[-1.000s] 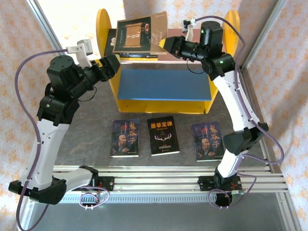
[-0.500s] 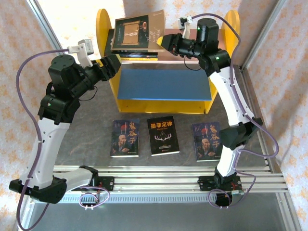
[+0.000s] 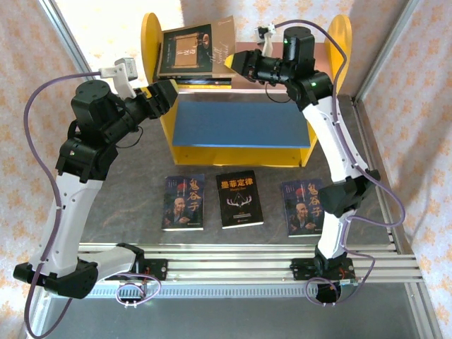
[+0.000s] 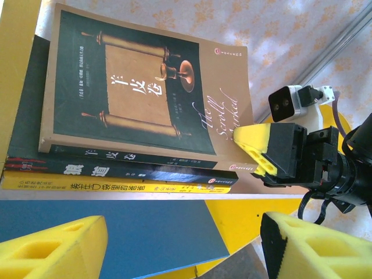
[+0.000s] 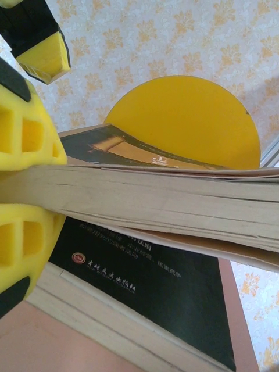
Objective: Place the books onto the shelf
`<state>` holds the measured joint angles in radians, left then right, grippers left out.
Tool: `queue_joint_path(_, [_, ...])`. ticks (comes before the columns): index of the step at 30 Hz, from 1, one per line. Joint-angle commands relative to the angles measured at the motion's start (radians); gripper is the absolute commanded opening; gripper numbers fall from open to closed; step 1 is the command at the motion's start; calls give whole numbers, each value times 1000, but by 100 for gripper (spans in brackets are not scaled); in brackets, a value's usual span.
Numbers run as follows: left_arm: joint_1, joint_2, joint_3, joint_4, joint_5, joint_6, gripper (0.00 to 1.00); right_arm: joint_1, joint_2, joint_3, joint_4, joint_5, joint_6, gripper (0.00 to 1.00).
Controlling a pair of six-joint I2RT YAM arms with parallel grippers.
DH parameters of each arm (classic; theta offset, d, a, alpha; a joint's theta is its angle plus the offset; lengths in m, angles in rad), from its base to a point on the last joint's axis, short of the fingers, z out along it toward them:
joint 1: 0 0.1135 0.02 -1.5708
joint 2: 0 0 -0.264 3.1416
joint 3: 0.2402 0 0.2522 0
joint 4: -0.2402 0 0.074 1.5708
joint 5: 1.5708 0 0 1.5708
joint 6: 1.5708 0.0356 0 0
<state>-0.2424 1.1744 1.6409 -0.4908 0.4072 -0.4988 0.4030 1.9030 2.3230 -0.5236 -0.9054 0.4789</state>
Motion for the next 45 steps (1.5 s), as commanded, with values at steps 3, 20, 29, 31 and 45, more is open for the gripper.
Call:
queue_joint_path(3, [-8, -4, 27, 1, -7, 8, 69, 13, 8, 69, 50, -40, 2, 7])
queue_joint_path(20, [-8, -7, 37, -14, -18, 22, 69, 32, 54, 129, 29, -32, 7, 14])
queue_joint_path(29, [-6, -10, 54, -28, -16, 26, 69, 31, 55, 162, -42, 22, -45, 40])
queue_joint_path(31, [-8, -12, 56, -30, -15, 27, 69, 31, 50, 165, -62, 38, -63, 44])
queue_joint_path(45, [-8, -24, 50, -45, -18, 40, 70, 17, 17, 139, -151, 95, -132, 59])
